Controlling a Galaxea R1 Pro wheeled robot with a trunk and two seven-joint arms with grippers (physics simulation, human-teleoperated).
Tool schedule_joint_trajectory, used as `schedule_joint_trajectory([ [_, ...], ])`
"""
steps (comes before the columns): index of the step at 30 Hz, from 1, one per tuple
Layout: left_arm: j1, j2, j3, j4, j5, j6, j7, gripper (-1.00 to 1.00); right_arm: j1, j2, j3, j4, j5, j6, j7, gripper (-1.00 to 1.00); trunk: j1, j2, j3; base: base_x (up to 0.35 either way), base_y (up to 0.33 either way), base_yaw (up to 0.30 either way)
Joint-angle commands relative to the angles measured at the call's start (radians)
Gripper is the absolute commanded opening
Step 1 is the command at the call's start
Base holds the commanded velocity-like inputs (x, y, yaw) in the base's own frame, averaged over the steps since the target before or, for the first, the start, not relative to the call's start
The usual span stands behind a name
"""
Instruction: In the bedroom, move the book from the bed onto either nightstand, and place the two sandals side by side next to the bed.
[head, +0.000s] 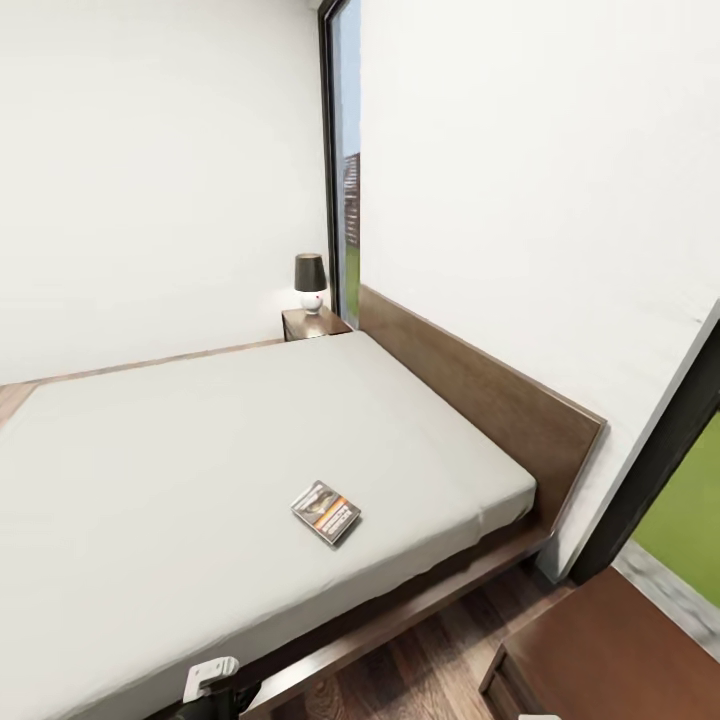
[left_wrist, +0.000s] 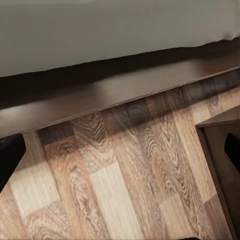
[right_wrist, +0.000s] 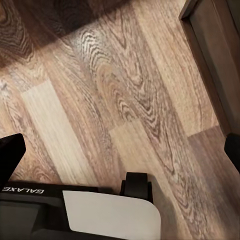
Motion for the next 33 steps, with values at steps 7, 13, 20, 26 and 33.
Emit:
schedule_joint_trajectory([
  [7, -0.001, 0.0, 0.007, 0.001, -0.011, -0.006, -0.003, 1.0, -0.001, 0.0, 0.008, 0.003, -0.011, -0.003, 0.007, 1.0, 0.0, -0.001, -0.001, 0.001, -0.002, 0.0],
  [13, -0.001, 0.0, 0.007, 0.001, -0.012, -0.004, -0.004, 1.0, -0.001, 0.001, 0.008, 0.003, -0.011, -0.003, 0.007, 1.0, -0.012, 0.02, 0.008, 0.0, 0.0, 0.0],
  [20, -0.001, -0.001, 0.007, 0.001, -0.012, -0.004, -0.002, 1.0, -0.001, 0.0, 0.008, 0.003, -0.011, -0.003, 0.007, 1.0, -0.038, 0.069, 0.03, 0.0, 0.0, 0.0],
  [26, -0.001, -0.001, 0.007, 0.001, -0.012, -0.003, -0.002, 1.0, -0.001, 0.0, 0.008, 0.003, -0.011, -0.003, 0.007, 1.0, -0.061, 0.111, 0.049, 0.0, 0.0, 0.0],
  [33, -0.001, -0.001, 0.007, 0.001, -0.012, -0.003, -0.001, 1.0, -0.001, 0.0, 0.008, 0.003, -0.011, -0.003, 0.007, 1.0, -0.088, 0.16, 0.071, 0.0, 0.0, 0.0],
])
